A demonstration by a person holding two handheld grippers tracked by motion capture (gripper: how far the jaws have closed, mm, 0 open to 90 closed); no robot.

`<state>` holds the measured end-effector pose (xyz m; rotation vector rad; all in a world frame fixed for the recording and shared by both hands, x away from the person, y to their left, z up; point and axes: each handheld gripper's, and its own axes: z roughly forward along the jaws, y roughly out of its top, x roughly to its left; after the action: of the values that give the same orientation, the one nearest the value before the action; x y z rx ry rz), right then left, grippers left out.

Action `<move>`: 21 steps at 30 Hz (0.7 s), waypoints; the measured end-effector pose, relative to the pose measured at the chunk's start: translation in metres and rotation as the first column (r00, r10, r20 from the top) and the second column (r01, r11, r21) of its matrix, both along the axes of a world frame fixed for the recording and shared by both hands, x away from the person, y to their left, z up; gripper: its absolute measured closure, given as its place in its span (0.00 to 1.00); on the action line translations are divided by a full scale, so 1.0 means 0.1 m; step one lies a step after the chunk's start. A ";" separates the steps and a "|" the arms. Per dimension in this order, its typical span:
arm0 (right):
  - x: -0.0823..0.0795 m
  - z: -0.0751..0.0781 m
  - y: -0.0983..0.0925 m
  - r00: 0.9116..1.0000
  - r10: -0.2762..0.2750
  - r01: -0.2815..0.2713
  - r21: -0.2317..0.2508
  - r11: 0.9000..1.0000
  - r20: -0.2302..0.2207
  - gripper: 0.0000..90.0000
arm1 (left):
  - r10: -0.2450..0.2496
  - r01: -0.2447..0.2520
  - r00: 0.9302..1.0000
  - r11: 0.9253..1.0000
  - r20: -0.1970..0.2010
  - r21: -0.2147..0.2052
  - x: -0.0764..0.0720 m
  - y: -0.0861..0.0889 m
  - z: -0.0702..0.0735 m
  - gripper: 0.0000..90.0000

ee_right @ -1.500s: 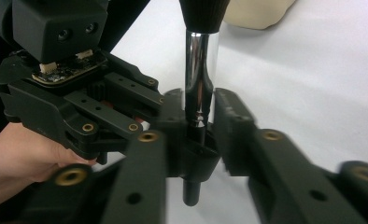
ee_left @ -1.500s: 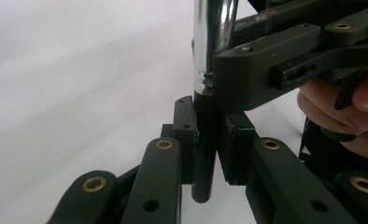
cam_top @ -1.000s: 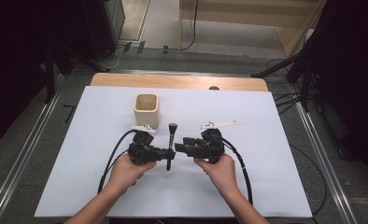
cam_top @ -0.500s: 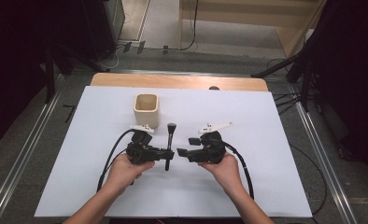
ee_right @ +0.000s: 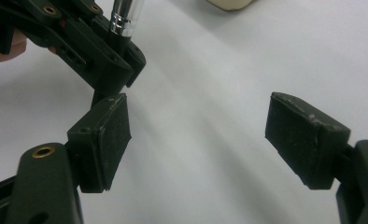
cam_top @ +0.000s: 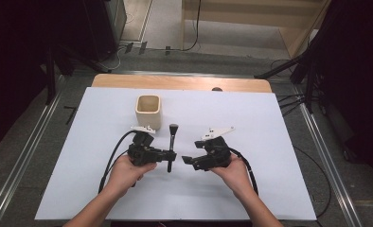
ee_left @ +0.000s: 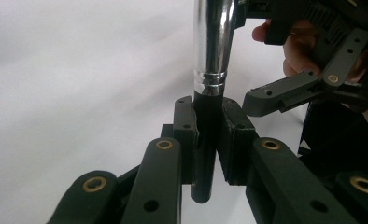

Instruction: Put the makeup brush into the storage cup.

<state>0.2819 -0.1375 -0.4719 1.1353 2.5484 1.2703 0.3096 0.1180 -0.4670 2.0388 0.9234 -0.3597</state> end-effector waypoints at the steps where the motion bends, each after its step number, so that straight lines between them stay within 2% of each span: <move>1: 0.00 0.00 -0.02 1.000 0.001 -0.001 -0.005 1.000 0.000 0.26 | -0.001 0.001 1.000 1.000 0.000 0.000 0.00 0.00 0.00 0.89; 7: -0.01 -0.01 -0.14 1.000 -0.003 0.003 0.009 1.000 0.003 0.26 | -0.005 0.005 1.000 1.000 0.000 -0.003 0.00 0.01 0.01 0.89; 9: -0.02 -0.02 -0.17 1.000 -0.002 0.002 0.016 1.000 -0.013 0.29 | -0.006 0.006 1.000 1.000 0.000 -0.002 0.00 0.01 0.01 0.89; 14: -0.03 -0.04 -0.23 1.000 0.017 -0.017 0.004 1.000 -0.008 0.29 | -0.008 0.008 1.000 1.000 -0.001 -0.006 0.00 0.02 0.01 0.89; 21: -0.05 -0.06 -0.29 1.000 0.010 -0.010 0.001 1.000 -0.010 0.28 | -0.006 0.006 1.000 1.000 -0.001 -0.007 0.01 0.02 0.01 0.89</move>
<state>0.2769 -0.1661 -0.4781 1.1333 2.5646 1.2710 0.3109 0.1204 -0.4665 2.0357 0.9156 -0.3672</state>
